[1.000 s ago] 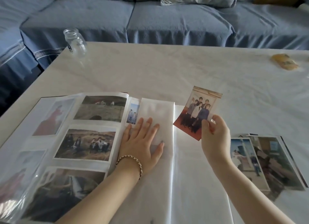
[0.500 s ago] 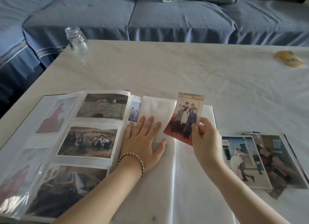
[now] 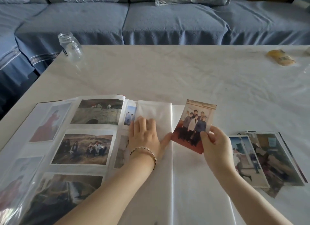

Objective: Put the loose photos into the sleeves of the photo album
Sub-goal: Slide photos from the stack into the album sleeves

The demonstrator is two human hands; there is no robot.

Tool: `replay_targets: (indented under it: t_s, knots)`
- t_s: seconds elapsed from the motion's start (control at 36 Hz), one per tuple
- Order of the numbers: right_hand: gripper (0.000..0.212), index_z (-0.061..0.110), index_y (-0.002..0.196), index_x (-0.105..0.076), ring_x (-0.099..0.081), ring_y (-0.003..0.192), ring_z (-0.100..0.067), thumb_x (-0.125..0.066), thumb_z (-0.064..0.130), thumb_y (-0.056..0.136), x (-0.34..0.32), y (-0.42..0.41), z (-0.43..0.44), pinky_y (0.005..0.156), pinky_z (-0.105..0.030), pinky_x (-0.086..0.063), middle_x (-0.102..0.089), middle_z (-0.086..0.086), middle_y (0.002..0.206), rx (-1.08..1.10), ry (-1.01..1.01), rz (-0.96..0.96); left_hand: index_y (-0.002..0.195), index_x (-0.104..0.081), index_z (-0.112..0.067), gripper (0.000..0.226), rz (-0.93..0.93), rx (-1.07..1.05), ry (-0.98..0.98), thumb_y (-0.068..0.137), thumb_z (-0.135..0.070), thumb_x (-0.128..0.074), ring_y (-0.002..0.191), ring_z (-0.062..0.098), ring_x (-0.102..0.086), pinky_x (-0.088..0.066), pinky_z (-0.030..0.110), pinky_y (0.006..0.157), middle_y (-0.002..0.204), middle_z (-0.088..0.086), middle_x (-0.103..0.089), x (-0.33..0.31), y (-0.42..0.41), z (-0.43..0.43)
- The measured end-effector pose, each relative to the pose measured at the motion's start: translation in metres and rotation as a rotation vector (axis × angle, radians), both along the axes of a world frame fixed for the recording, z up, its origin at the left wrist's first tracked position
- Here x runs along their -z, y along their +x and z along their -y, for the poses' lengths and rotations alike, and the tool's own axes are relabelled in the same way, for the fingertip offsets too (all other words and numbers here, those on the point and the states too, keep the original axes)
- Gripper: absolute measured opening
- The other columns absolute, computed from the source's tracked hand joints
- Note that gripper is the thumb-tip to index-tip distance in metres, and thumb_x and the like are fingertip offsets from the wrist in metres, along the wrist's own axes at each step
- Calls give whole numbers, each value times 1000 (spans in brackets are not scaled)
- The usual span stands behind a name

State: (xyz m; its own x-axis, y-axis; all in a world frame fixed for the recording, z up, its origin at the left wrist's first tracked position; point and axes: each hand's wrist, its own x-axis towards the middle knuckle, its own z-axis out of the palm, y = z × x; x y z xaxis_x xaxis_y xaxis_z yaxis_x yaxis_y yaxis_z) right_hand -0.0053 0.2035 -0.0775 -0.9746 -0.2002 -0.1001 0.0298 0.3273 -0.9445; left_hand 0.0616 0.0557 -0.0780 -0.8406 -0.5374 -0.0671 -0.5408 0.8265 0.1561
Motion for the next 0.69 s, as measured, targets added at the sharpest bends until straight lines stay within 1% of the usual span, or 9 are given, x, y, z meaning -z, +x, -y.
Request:
replay_targets:
  t_s: [0.06,0.11,0.14,0.25,0.39,0.5,0.58,0.64,0.69]
  knots:
    - [9,16,94,-57,-65,70,-10,-49,11,95,-2,1,-1,43,-11,-44,-67,-3,82,10,-38,11,139,-23,-20,78,-12,-5,38,83,-73,-13,142,23,-3,4,37,117,147,6,-16,6,1,0]
    - [11,16,94,-57,-64,65,-4,-49,9,95,-4,2,-1,43,-10,-42,-66,-1,82,22,-57,-6,149,0,-22,72,19,17,51,91,-62,-15,143,17,17,16,35,114,156,0,6,9,2,3]
    - [11,15,94,-57,-62,60,1,-49,8,95,-5,2,-1,42,-9,-41,-66,0,81,32,-63,-23,149,6,-23,69,31,30,50,93,-59,-14,141,15,22,17,36,114,157,-3,13,10,2,3]
    - [11,13,99,-57,-58,57,12,-49,7,94,-6,2,3,43,-5,-38,-65,1,82,67,-64,-94,149,5,-26,62,3,42,67,95,-53,-9,141,11,22,18,35,113,156,-7,15,11,1,3]
    - [14,20,97,-54,-61,65,11,-48,8,95,-5,8,13,50,-7,-44,-62,17,79,19,-27,-148,149,1,-27,58,-14,28,85,98,-47,-17,141,10,20,16,35,114,157,-9,11,11,2,3]
    - [13,17,100,-57,-61,68,5,-49,9,94,-2,14,16,52,-7,-44,-62,12,80,-21,84,-240,149,4,-27,58,-39,23,87,95,-44,-8,142,9,19,17,34,114,156,-10,10,13,2,2]
    - [15,17,101,-60,-62,67,1,-50,10,93,1,19,18,55,-15,-49,-59,20,74,-74,141,-273,149,8,-26,64,-69,21,84,88,-43,-2,141,8,18,19,32,112,156,-10,10,14,2,2]
    - [15,20,101,-60,-62,65,1,-50,10,94,1,21,19,55,-16,-50,-60,17,74,-102,145,-252,148,12,-26,58,-72,20,104,95,-40,-8,141,8,19,18,33,114,156,-9,11,15,2,1]
    - [12,20,95,-57,-61,61,4,-49,11,94,2,20,21,49,-12,-46,-63,11,76,-112,122,-167,148,12,-26,58,-83,19,121,97,-40,-11,141,8,18,16,34,115,157,-9,10,15,2,1]
